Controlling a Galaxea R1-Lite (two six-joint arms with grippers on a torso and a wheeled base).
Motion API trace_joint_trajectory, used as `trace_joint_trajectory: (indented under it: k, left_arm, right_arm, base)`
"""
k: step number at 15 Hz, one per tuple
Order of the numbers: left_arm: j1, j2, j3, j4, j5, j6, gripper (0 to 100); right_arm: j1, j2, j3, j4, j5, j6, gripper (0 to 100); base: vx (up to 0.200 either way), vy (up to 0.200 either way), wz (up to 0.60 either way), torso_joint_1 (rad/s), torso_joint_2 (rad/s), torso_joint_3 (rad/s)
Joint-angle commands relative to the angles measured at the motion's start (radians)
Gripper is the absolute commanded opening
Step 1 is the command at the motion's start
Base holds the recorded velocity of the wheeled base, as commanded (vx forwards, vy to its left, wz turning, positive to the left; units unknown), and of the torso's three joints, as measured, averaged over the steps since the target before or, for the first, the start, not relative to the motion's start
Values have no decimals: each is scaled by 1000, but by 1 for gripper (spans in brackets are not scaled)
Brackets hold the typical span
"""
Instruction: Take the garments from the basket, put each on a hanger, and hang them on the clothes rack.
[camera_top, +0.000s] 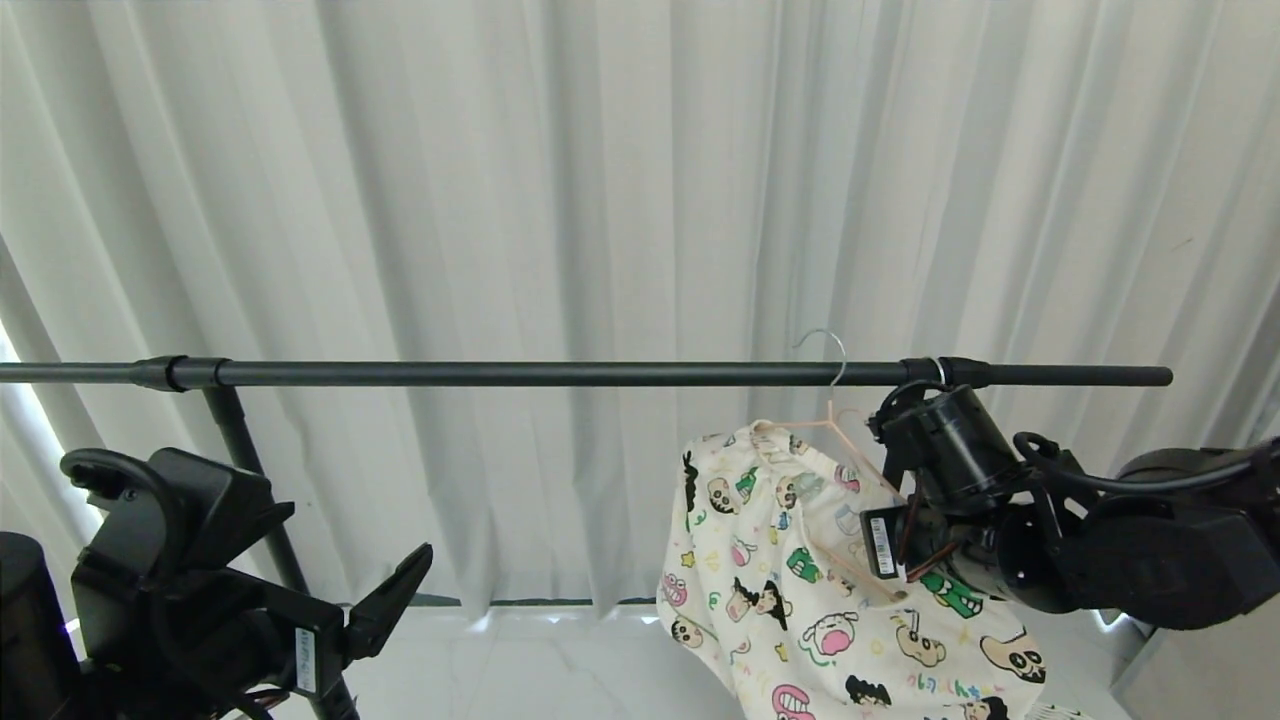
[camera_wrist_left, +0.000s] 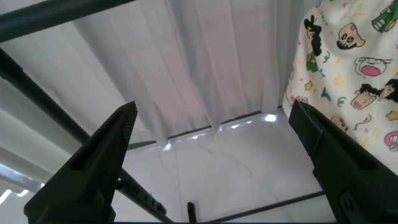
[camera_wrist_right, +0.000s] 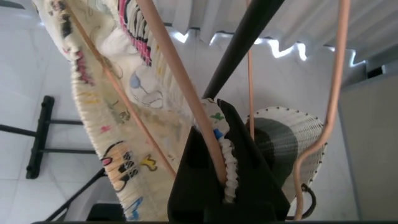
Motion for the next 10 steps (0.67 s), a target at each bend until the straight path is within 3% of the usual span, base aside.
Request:
trace_joint_trajectory:
  k: [1, 5, 10]
  left_arm:
    - [-1, -24, 8, -1, 1, 1, 100]
    - [-8, -28, 52, -1, 1, -1, 100]
    - [-15, -30, 77, -1, 1, -2, 100]
  right_arm:
    - [-27, 67, -33, -3, 0, 0, 0]
    - [-67, 140, -110, -1, 0, 0, 0]
    - [-83, 185, -134, -1, 0, 0, 0]
  base:
    - [0, 0, 0, 0, 0, 0]
    - [0, 0, 0, 0, 0, 0]
    - [0, 0, 0, 0, 0, 0]
